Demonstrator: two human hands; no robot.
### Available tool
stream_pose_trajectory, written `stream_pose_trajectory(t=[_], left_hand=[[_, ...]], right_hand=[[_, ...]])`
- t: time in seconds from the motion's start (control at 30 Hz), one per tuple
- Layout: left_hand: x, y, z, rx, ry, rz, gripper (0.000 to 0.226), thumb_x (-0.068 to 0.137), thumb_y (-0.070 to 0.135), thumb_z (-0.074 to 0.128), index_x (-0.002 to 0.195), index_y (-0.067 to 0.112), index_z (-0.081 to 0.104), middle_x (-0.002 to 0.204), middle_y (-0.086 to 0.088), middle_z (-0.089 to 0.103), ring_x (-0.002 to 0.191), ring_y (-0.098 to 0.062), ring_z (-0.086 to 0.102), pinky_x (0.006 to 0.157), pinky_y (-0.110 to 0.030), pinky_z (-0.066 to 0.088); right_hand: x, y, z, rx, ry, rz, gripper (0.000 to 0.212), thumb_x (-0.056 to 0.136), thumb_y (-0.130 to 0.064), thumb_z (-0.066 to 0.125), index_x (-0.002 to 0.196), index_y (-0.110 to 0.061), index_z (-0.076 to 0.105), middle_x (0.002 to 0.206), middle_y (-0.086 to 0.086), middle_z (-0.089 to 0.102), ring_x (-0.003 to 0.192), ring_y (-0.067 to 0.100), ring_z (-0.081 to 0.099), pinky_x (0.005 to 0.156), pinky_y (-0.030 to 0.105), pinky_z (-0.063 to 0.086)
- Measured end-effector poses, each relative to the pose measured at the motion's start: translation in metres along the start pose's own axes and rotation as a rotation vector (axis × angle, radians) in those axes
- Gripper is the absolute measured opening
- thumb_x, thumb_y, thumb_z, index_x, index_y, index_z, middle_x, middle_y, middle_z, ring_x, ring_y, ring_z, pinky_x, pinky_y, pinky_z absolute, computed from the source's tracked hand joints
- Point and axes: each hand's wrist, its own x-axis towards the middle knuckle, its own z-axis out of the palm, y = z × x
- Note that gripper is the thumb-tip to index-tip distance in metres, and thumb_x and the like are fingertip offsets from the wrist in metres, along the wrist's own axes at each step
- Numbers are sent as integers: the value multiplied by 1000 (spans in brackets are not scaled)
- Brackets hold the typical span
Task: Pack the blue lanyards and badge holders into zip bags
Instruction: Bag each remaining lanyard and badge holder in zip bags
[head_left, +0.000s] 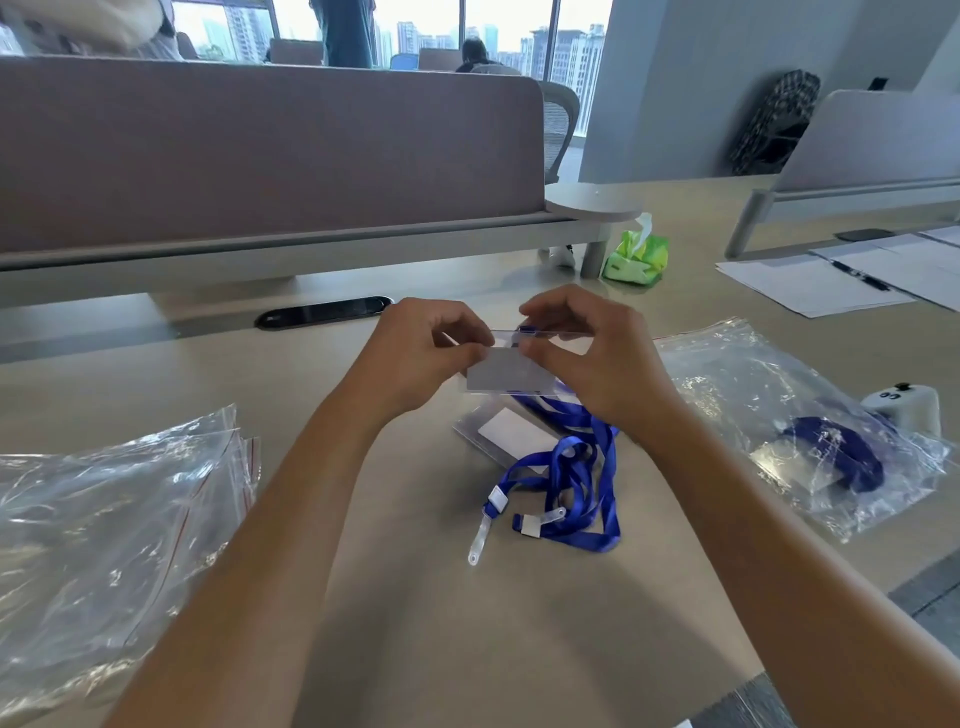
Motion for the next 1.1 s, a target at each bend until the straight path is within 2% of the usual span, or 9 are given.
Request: stream_pose_trajectory(t=[0.07,0.17,0.3,0.4,0.6,0.8,0.9,1.03,1.1], left_hand=[[0,1,-1,2,2,6,13,92,14,72,96,26,74,96,10,71,85,-13,68,68,-19,53],[-2,4,-2,-3,14,31,13,92,14,72,97,25,75,98,9,72,87,-13,68,70,-20,55],[-3,7,-1,-7,37,52,16,92,14,71,97,29,71,94,15,70,87,-9,67,68,-14,54],[-2,11,0,-45,54,63,20,90,20,75,101,34,67,90,23,67,84,-3,66,67,-10,55],[-3,19,14,8,47,78,35,80,37,83,110,31,68,96,16,66,82,-5,63,67,-8,45],[0,16,26,-6,101,99,23,85,33,79,105,23,75,95,11,68,83,-5,61,73,-14,46],[0,17,25,-13,96,106,24,85,32,78,107,21,76,93,12,67,81,-5,61,73,-12,46],[1,16,24,-53,93,110,17,83,33,79,100,31,73,87,19,66,82,-4,64,75,-16,50],[1,17,24,-63,100,104,15,83,31,80,94,35,69,83,25,63,79,5,62,73,-10,49]], right_hand=[[1,-4,-2,-22,-20,11,25,90,-22,78,115,-24,75,99,-18,75,96,0,70,92,27,57],[6,-8,-8,-95,-55,8,17,91,-24,78,108,-25,79,96,-18,76,90,-2,69,86,19,56],[12,-12,-17,-141,-83,18,17,90,-23,79,106,-22,80,94,-13,77,87,-1,69,77,8,52],[14,-12,-20,-174,-89,16,16,89,-22,79,105,-22,81,92,-12,77,85,5,71,78,16,56],[12,-13,-22,-103,-87,16,15,90,-19,80,104,-19,81,91,-9,78,84,7,73,79,19,59],[10,-16,-24,-63,-56,13,15,88,-19,80,103,-21,82,92,-13,78,86,5,73,82,20,59],[10,-18,-24,-77,-41,10,15,88,-19,80,102,-24,82,91,-18,76,86,4,73,81,21,59],[11,-19,-24,-64,-35,9,14,87,-19,82,100,-23,82,89,-18,76,84,5,73,80,21,59],[11,-20,-25,-32,-24,16,15,85,-20,84,100,-22,80,89,-15,77,83,4,73,80,18,58]])
